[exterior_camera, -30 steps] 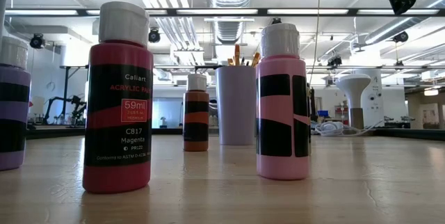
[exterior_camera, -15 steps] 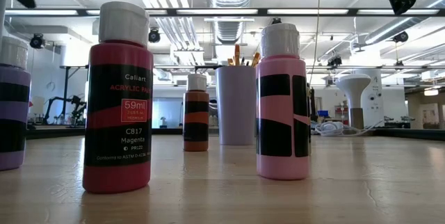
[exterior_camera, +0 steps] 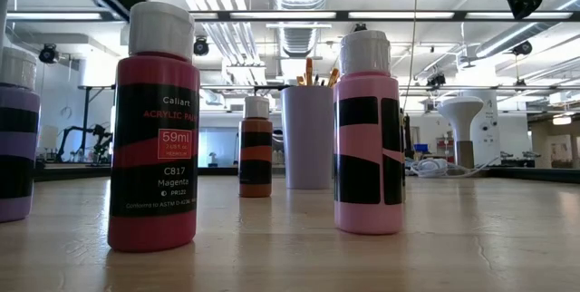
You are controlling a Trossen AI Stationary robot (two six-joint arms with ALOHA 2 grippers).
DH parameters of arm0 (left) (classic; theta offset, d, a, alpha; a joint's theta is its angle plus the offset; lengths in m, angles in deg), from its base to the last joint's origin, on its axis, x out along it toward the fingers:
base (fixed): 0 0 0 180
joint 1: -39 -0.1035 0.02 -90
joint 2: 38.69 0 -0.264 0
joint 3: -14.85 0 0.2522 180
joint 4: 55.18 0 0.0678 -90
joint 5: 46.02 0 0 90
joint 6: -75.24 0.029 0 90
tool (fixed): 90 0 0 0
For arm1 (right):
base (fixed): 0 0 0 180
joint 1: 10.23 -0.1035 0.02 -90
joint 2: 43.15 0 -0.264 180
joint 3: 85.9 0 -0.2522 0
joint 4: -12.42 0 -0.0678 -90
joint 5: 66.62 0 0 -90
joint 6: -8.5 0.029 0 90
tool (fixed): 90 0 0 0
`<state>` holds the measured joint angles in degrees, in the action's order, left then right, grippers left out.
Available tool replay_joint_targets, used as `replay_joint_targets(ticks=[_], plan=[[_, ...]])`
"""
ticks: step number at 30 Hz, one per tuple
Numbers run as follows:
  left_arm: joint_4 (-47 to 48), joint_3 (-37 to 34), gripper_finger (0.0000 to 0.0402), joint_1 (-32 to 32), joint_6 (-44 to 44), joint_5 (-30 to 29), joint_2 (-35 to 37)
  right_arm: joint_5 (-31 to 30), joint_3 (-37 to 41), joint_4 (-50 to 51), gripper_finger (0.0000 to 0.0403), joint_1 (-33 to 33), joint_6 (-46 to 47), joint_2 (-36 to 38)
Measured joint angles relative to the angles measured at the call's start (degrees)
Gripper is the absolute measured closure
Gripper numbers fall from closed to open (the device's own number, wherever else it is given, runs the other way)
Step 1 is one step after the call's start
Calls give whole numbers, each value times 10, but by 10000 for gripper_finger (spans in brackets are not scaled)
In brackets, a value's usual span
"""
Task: Pick & Place Paint Supplies
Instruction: Put the brown black paint bottle into the transparent bin
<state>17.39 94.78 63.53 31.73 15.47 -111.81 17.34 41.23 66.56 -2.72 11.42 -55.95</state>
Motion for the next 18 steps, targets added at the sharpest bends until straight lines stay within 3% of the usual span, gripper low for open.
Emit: replay_joint_targets(ticks=[9, 18], plan=[[-123, 0, 234, -44, 132, -3, -59, 0, 0, 0, 394, 0, 0, 0], [-183, 0, 234, -76, 167, 8, -107, 0, 0, 0, 394, 0, 0, 0]])
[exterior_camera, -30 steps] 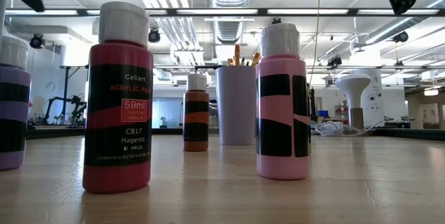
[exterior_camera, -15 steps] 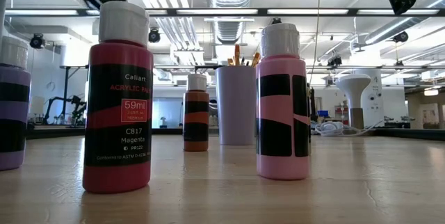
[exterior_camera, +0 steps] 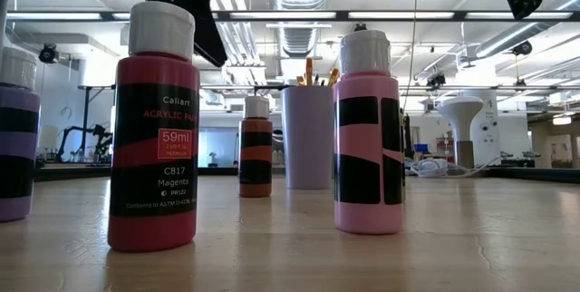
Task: Pick & Place Paint Supplies
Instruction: Put the brown black paint bottle into the transparent bin
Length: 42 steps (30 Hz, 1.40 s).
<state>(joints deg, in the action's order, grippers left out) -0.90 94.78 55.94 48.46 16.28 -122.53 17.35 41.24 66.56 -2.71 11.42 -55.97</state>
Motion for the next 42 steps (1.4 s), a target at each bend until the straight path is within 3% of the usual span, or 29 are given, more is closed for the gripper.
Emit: replay_joint_targets(ticks=[15, 24, 31, 42], plan=[[-68, 0, 234, -39, 56, 107, -29, 0, 0, 0, 394, 0, -1, 0], [-82, -2, 234, -39, 55, 117, -30, 0, 0, 0, 394, 0, -1, 0], [-169, -57, 234, -39, 56, 165, -30, 0, 0, 0, 394, 0, 0, 0], [-251, -110, 234, -39, 53, 166, -30, 0, 0, 0, 394, 0, 0, 0]])
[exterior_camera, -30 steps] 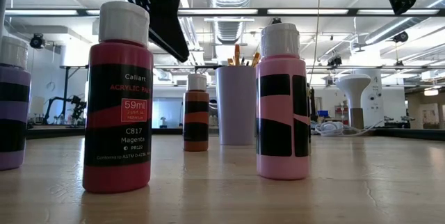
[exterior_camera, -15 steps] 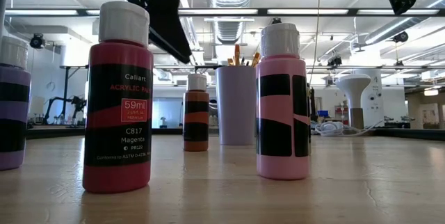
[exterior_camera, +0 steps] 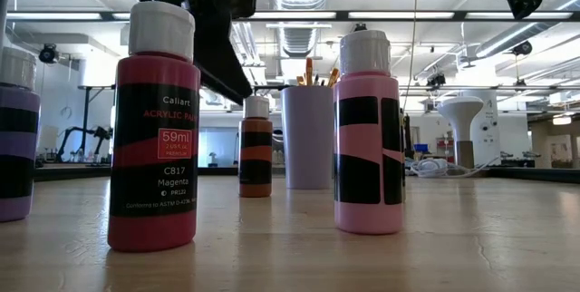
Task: Pick & Place Paint Supplies
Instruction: Put the brown black paint bottle into the transparent bin
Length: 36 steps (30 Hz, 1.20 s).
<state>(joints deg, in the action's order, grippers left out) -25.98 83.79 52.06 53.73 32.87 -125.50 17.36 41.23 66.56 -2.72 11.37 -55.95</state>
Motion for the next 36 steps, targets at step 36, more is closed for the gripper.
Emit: replay_joint_targets(ticks=[36], plan=[[-120, -41, 238, 0, 24, 7, -32, 0, 0, 0, 394, 0, 0, 0]])
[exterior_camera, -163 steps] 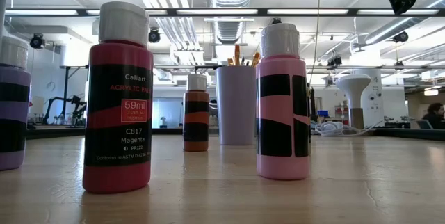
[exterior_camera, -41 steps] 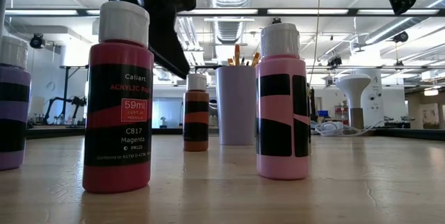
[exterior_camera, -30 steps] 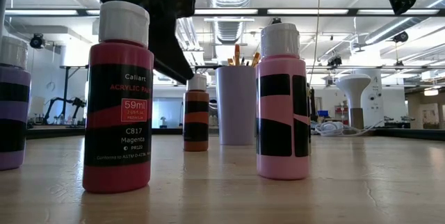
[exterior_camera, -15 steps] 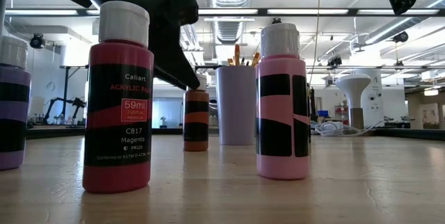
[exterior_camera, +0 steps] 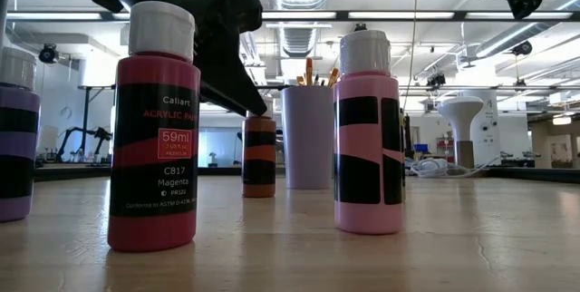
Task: Pick & Place Paint Supplies
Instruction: Put the brown black paint bottle into the transparent bin
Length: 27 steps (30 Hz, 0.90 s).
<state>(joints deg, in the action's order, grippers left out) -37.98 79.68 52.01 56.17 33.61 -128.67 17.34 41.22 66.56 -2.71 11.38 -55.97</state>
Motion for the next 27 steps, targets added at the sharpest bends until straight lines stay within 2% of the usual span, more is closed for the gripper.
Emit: replay_joint_targets(ticks=[9, 27], plan=[[-1, 0, 282, 0, 5, 0, 0, 0, 0, 0, 394, 0, 0, 0], [1, 2, 283, -2, 11, -1, 0, 0, 0, 0, 394, 0, 0, 0]])
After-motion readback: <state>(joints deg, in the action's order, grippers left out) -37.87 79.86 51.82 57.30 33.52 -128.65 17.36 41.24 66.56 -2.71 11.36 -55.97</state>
